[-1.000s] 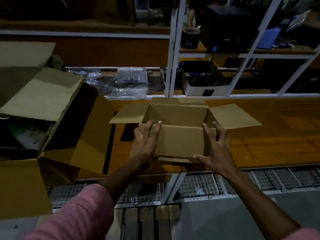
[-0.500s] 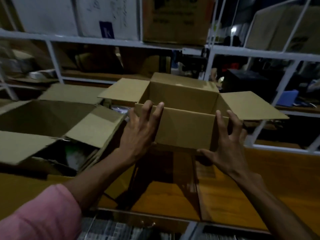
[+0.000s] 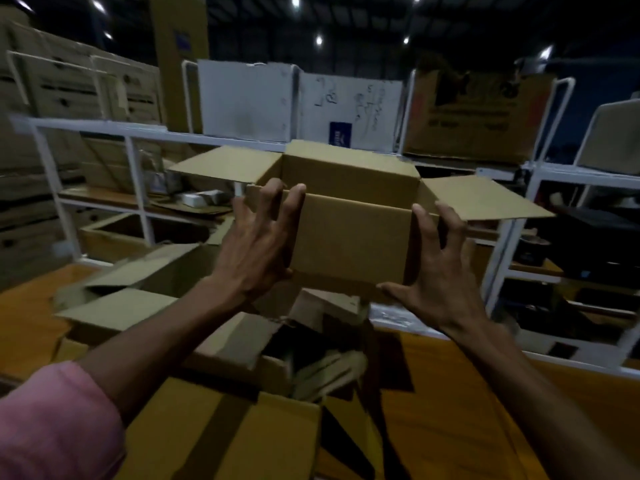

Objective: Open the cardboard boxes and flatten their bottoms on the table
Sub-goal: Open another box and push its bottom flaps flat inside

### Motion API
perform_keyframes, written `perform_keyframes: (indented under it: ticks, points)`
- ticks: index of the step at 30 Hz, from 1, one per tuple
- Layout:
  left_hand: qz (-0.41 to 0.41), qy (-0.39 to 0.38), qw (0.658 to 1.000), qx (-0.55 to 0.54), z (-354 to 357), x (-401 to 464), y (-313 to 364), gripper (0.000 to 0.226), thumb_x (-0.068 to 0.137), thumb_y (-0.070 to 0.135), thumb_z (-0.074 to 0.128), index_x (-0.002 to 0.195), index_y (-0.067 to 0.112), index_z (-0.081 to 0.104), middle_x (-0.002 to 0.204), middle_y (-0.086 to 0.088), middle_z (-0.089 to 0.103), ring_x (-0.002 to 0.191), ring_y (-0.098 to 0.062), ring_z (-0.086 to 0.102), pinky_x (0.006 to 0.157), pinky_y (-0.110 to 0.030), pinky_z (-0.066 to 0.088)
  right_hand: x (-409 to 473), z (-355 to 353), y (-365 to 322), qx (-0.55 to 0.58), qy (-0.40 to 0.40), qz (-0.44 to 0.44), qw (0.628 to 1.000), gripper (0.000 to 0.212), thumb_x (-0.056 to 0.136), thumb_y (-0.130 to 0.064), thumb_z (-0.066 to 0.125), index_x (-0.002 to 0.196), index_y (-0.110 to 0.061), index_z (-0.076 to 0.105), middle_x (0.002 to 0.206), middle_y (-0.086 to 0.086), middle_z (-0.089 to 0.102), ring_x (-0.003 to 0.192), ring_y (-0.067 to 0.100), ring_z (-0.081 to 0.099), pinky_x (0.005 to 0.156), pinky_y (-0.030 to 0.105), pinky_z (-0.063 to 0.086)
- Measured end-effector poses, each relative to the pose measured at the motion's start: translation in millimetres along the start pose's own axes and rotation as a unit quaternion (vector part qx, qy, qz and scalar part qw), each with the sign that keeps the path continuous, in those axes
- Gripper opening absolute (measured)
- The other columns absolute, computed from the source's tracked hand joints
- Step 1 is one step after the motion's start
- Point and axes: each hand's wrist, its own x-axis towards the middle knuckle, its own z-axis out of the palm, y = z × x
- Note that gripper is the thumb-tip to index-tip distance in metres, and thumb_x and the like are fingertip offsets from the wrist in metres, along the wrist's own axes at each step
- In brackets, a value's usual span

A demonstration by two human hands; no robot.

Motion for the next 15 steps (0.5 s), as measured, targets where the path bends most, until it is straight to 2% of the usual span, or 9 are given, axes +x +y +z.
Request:
perform_keyframes:
  ticks: [4, 7, 10, 15]
  points:
    - [-0.013, -0.021, 0.999, 0.028, -16, -18, -96, 0.136, 0.048, 0.034, 0.099, 0.154, 0.027, 0.012, 0.151, -0.015, 0.017, 0.121, -0.054, 0.032, 0.071, -0.063, 0.057, 22, 51, -86, 0.007, -0.010, -0.004, 1.000, 0.130, 0.055, -0.050, 0.094, 0.157, -0.031, 0.015, 0.159, 0.011, 0.010, 0.134, 0.045, 0.028, 0.087, 0.058, 0.053]
    - [-0.024, -0.046, 0.998, 0.041, -18, -33, -148, 0.135, 0.048, 0.034, 0.099, 0.154, 0.024, 0.015, 0.150, -0.017, 0.019, 0.122, -0.055, 0.032, 0.072, -0.064, 0.057, 29, 85, -130, 0.009, -0.033, 0.006, 0.999, 0.132, 0.056, -0.052, 0.093, 0.158, -0.032, 0.012, 0.160, 0.010, 0.007, 0.131, 0.045, 0.030, 0.086, 0.058, 0.055]
    - [-0.036, -0.071, 0.996, 0.037, -8, -45, -185, 0.135, 0.046, 0.034, 0.099, 0.153, 0.022, 0.018, 0.149, -0.018, 0.021, 0.123, -0.055, 0.034, 0.071, -0.062, 0.058, 34, 112, -156, 0.006, -0.062, 0.011, 0.998, 0.132, 0.057, -0.053, 0.092, 0.158, -0.034, 0.009, 0.159, 0.009, 0.004, 0.128, 0.043, 0.031, 0.091, 0.061, 0.053]
    - [-0.066, -0.114, 0.991, 0.019, 19, -59, -220, 0.133, 0.049, 0.035, 0.098, 0.154, 0.026, 0.016, 0.151, -0.015, 0.020, 0.119, -0.049, 0.034, 0.070, -0.059, 0.059, 39, 151, -175, -0.001, -0.105, 0.007, 0.994, 0.130, 0.061, -0.056, 0.089, 0.157, -0.037, 0.004, 0.158, 0.008, 0.004, 0.128, 0.040, 0.034, 0.094, 0.054, 0.053]
